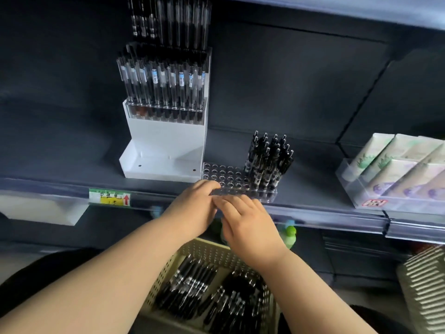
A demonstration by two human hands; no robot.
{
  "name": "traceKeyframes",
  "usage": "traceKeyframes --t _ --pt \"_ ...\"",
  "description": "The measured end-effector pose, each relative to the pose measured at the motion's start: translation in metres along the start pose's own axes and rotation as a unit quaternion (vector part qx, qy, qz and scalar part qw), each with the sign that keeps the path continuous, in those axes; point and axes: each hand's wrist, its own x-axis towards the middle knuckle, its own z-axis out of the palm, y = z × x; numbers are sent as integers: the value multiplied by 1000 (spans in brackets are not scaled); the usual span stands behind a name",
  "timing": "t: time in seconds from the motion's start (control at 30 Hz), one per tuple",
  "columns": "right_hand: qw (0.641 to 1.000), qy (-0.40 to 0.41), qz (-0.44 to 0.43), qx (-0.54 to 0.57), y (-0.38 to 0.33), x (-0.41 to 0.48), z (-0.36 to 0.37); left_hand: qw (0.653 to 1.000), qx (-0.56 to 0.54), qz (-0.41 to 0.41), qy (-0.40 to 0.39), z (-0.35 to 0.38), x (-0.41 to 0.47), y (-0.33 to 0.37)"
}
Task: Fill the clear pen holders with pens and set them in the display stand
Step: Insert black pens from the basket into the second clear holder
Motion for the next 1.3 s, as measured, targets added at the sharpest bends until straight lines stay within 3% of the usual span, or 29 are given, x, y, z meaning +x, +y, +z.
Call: traceKeyframes --t 0.1,0.2,0.3,0.4,0.53,0.9,1.1,1.3 --pt "995 -73 59 38 -9 -22 14 999 24 14 -27 18 -25 -5" --pt "975 -185 110 53 -11 -43 35 987 94 46 -119 42 -53 -6" --pt "944 -286 160 50 -12 -63 59 971 130 4 -198 65 -80 -8" --pt "900 -378 211 50 -17 -83 77 958 146 15 -246 84 -97 -16" --pt "855 -451 246 64 -24 -102 95 939 135 -25 -317 99 -107 -28" --pt "856 -469 211 54 -18 -100 134 894 181 -104 -397 139 -98 -42" --pt "869 -444 205 71 -19 -100 162 912 149 -154 -350 161 -88 -44" --pt "873 -418 237 83 -19 -97 179 894 159 -221 -355 175 -74 -42"
